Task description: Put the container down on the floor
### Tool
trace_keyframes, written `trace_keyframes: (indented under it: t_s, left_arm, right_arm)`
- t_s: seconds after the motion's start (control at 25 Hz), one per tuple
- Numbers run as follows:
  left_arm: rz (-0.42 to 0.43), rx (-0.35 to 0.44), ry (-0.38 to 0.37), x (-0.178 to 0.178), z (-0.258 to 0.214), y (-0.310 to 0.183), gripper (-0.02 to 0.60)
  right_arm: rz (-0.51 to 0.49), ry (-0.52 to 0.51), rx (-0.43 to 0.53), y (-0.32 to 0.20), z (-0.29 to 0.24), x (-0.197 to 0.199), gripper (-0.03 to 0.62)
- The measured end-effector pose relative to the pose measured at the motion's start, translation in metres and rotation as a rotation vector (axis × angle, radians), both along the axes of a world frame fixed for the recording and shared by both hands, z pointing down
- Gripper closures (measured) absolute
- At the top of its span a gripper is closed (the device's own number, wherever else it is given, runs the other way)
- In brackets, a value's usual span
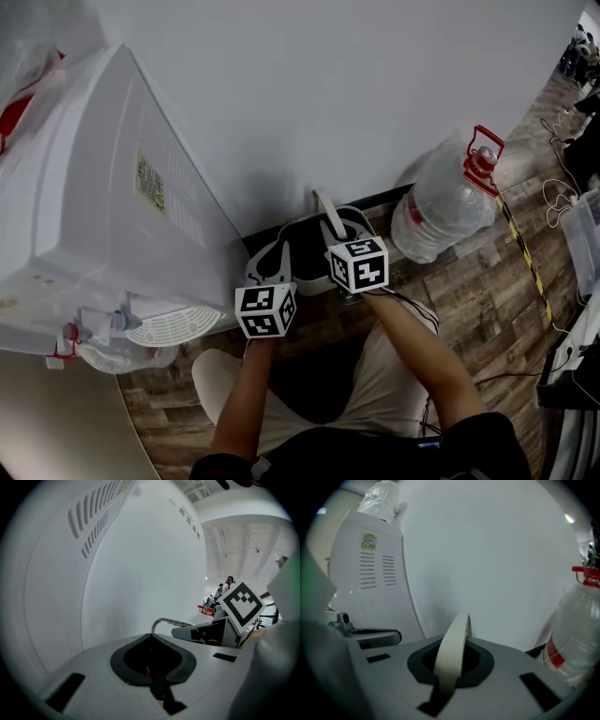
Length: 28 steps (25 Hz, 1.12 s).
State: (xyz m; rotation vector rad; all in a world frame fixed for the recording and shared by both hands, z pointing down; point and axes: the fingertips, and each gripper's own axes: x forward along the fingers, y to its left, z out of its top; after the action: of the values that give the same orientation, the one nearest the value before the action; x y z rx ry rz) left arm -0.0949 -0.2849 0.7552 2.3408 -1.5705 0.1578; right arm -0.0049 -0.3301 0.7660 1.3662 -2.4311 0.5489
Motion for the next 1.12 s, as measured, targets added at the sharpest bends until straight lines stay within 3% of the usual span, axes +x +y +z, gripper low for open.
trace_keyframes:
  t_s: [0.64, 1.12]
  left_arm:
    - [-0.006, -0.039, 0.015, -0.006, 0.009, -0.007, 0.565]
    - [0.012, -0.144, 0.019, -0.006, 0.044, 0.002, 0.565]
  right_arm:
    - [0.011, 0.035, -0.104, 0.000, 0.039, -0.002, 0.566]
    - [0.022, 0.086, -0.153, -0.001, 0.070, -0.005, 0.566]
